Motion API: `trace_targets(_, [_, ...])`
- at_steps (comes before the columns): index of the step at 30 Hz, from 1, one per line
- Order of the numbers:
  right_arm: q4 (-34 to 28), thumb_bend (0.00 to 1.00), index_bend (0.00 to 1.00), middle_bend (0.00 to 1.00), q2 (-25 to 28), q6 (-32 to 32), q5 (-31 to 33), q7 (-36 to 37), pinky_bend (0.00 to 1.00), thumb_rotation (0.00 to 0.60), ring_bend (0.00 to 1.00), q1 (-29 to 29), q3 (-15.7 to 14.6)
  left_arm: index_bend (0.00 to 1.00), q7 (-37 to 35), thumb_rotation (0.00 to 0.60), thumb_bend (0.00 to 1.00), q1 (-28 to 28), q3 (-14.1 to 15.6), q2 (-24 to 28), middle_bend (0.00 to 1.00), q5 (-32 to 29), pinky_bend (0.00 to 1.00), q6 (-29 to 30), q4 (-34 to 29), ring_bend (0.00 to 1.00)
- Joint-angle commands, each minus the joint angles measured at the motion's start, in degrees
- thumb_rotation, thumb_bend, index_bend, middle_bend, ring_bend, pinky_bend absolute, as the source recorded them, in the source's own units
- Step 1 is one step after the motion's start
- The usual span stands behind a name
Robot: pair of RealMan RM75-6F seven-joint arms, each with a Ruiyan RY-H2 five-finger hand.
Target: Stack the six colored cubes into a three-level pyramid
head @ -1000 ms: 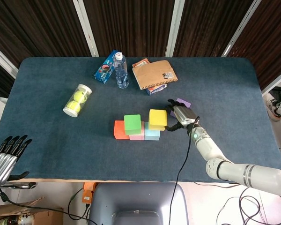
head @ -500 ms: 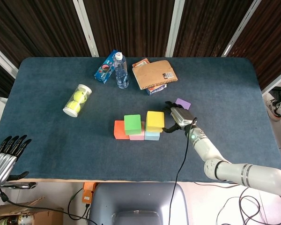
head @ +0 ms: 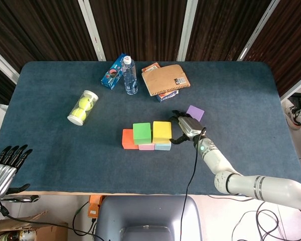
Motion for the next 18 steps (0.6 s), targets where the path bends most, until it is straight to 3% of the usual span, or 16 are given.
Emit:
trace_targets(1, [-0.07, 0.28, 0.48, 0.03, -0.11, 0.08, 0.05, 0.01, 0.00, 0.600, 0.01, 0.12, -0.03, 0.08, -0.15, 0.508, 0.06, 0.05, -0.01, -0.01, 0.02, -0.04, 0.07, 0.07, 0.08, 0.00])
trace_targets(18, [0.27, 0.28, 0.48, 0.03, -1.00, 0.29, 0.46, 0.17, 0.00, 0.600, 0.01, 0.97, -0.26, 0.08, -0.45, 0.508, 0.06, 0.19, 0.03, -0.07, 0.02, -0.01, 0.07, 0.22, 0.43, 0.00])
